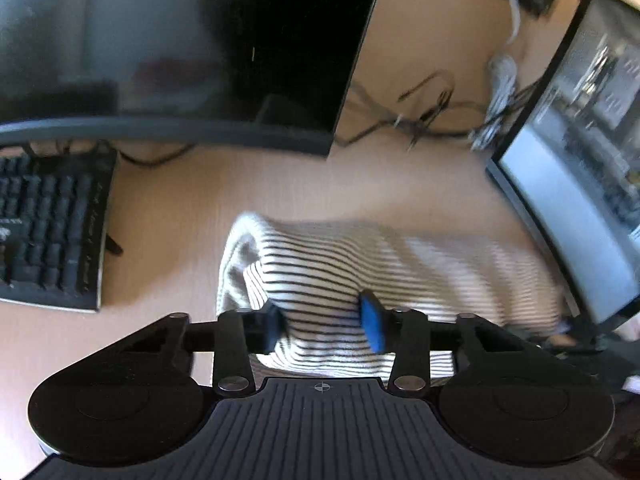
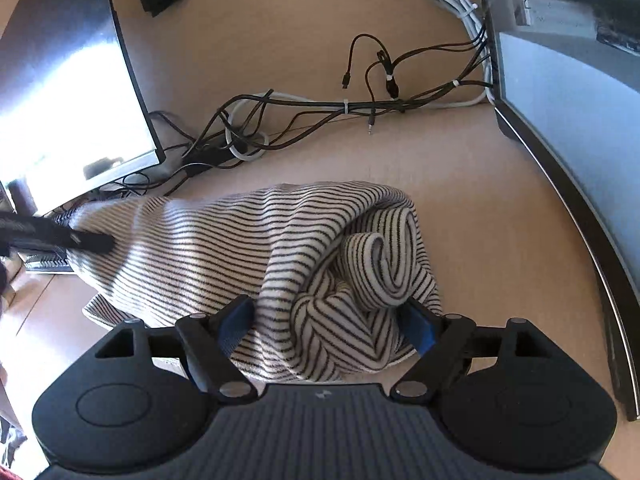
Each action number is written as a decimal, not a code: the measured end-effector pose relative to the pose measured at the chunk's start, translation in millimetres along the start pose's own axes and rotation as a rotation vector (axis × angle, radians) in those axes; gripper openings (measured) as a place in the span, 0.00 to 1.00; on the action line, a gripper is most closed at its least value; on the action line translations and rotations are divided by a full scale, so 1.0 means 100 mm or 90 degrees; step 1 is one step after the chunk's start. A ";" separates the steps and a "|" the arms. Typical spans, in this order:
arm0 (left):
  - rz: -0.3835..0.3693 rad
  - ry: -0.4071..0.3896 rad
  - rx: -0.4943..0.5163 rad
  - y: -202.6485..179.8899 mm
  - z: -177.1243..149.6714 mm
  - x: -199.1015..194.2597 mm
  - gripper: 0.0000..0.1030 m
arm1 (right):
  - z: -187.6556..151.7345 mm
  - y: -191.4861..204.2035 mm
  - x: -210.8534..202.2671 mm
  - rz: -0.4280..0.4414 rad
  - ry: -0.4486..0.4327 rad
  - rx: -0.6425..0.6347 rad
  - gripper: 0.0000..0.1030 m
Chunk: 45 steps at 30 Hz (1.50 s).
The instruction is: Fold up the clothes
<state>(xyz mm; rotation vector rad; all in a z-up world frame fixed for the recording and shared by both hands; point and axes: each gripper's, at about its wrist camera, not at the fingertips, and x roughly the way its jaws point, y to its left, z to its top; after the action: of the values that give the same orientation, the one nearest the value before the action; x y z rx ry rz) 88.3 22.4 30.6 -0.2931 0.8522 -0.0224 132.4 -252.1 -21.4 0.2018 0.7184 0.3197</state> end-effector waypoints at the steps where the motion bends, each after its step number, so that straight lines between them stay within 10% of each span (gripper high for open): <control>1: -0.006 -0.006 -0.003 -0.01 -0.01 -0.07 0.36 | -0.01 0.00 0.00 0.000 -0.002 -0.003 0.79; 10: -0.001 0.047 -0.052 0.14 -0.35 0.00 0.40 | -0.02 0.03 0.01 -0.002 0.005 -0.051 0.82; 20: -0.034 -0.110 0.020 -0.17 0.14 -0.62 0.79 | -0.05 0.07 0.00 -0.014 0.004 -0.054 0.82; 28: -0.045 0.050 0.055 -0.36 -0.34 0.25 0.75 | -0.09 0.12 -0.11 -0.030 0.028 -0.073 0.82; 39: -0.051 0.032 0.102 -0.41 -0.43 0.22 0.83 | 0.49 0.45 -0.68 0.050 -0.174 -0.066 1.00; 45: -0.056 0.031 0.099 -0.38 -0.42 0.13 0.84 | 0.31 0.52 0.06 0.053 -0.021 -0.017 1.00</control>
<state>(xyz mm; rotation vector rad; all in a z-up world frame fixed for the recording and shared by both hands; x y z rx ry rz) 69.3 -26.4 4.7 -0.1846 0.8805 -0.1780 146.0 -203.7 12.5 0.2122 0.6740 0.4040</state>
